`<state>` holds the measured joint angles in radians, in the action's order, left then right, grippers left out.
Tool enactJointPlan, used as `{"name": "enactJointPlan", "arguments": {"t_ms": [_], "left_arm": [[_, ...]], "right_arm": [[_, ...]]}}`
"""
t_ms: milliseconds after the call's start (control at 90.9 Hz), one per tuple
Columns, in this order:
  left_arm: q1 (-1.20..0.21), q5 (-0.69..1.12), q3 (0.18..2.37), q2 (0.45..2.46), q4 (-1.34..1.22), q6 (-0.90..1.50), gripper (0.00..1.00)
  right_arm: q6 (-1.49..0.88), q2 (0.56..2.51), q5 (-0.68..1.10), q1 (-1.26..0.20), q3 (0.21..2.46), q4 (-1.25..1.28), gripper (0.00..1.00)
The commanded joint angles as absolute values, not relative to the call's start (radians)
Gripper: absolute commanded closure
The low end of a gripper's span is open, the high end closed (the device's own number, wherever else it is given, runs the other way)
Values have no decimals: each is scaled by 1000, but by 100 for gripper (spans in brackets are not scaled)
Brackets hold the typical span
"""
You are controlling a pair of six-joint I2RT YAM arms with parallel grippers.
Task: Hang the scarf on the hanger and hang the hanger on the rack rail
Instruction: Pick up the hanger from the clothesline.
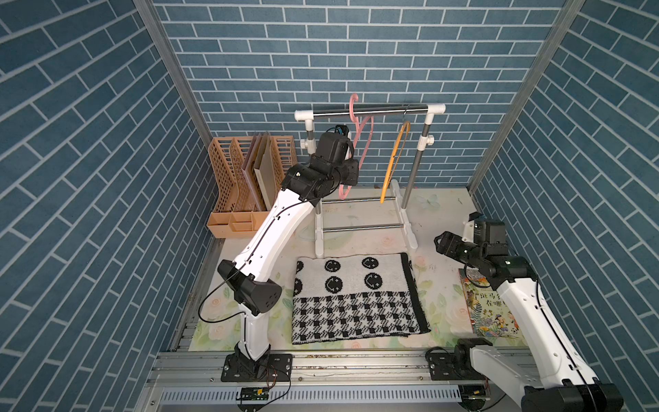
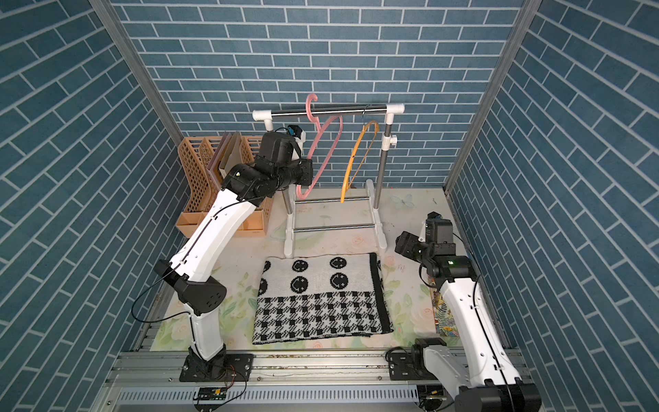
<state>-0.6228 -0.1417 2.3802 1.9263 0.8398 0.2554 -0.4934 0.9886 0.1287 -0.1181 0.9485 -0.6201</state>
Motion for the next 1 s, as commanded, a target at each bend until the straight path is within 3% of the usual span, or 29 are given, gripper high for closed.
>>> {"name": "enactJointPlan", "arguments": {"t_ms": [0, 143, 407, 671, 825, 990], "left_arm": [[-650, -252, 2398, 1869, 646, 202, 100], [-661, -272, 2297, 1773, 619, 214, 100], [-678, -270, 1922, 1449, 543, 288, 100], [-693, -200, 1640, 1195, 659, 393, 100], [-699, -178, 1303, 944, 656, 583, 100], [-736, -134, 805, 634, 431, 935, 100]], "right_arm": [[-507, 973, 146, -124, 924, -625, 18], [-512, 963, 156, -124, 898, -614, 18], [-517, 957, 157, -125, 888, -589, 19], [-533, 941, 144, -125, 874, -572, 19], [-564, 913, 131, -125, 853, -556, 20], [-665, 832, 128, -125, 760, -457, 22]]}}
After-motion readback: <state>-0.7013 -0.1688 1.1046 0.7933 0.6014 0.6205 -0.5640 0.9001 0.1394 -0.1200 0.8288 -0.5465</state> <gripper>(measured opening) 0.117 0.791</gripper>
